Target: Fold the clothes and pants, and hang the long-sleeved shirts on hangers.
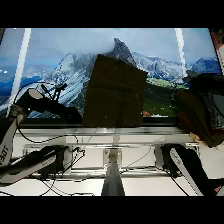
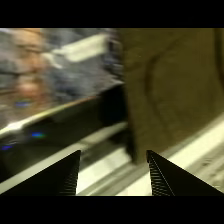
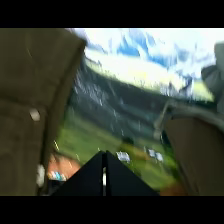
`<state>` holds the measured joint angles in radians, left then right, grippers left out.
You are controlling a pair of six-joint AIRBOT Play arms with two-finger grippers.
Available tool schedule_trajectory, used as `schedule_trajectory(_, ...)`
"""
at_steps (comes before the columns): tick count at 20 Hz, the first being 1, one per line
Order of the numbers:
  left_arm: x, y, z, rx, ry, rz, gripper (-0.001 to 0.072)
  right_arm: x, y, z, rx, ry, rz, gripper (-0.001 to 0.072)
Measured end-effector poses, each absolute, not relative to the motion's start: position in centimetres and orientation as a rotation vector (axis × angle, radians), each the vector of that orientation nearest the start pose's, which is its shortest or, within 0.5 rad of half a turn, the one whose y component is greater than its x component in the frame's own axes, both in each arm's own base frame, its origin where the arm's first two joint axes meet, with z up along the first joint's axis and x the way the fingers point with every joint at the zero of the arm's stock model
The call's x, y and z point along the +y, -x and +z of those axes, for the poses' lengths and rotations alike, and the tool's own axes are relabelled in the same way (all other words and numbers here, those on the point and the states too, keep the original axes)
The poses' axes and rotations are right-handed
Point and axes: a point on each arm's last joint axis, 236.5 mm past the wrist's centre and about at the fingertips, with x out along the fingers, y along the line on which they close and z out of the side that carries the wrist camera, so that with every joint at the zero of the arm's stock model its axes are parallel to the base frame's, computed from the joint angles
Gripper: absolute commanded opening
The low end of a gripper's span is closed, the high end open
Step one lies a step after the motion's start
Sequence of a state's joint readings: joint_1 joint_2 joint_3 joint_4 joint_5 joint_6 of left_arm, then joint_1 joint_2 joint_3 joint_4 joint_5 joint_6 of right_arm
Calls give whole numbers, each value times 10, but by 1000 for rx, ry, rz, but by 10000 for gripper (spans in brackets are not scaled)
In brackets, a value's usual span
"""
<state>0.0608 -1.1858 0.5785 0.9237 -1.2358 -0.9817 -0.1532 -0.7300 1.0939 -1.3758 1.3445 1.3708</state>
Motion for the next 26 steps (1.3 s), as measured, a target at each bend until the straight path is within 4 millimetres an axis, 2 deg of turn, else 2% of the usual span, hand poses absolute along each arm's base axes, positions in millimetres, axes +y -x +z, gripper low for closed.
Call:
schedule_trajectory(3,-140,-194,-91,1586,414,-707,487,-2,-280,109,1101,-13,122,46)
schedule_trajectory(6,-152,-182,-97,1602,433,-732,487,-3,-267,52,1273,-6,155,45)
schedule_trajectory(10,-161,-172,-102,1617,422,-751,488,11,-241,-8,1476,-34,262,45)
schedule_trajectory(14,-159,-182,-102,1597,441,-715,499,35,-229,-31,1548,-90,398,44)
schedule_trajectory(16,-156,-187,-101,1585,450,-699,502,35,-229,-38,1557,-111,421,44)
schedule_trajectory(18,-153,-190,-101,1580,448,-691,502,22,-228,-46,1572,-156,397,44)
schedule_trajectory(21,-151,-192,-101,1576,444,-684,502,-1,-228,-51,1561,-316,330,44)
schedule_trajectory(22,-151,-192,-101,1575,444,-681,510,-2,-228,-52,1549,-392,326,122)
schedule_trajectory(23,-151,-193,-102,1575,443,-679,579,1,-227,-52,1530,-479,332,372)
schedule_trajectory(24,-151,-193,-102,1574,444,-680,647,8,-228,-52,1507,-559,345,456)
schedule_trajectory(26,-149,-191,-102,1581,432,-681,648,28,-226,-58,1483,-690,372,461)
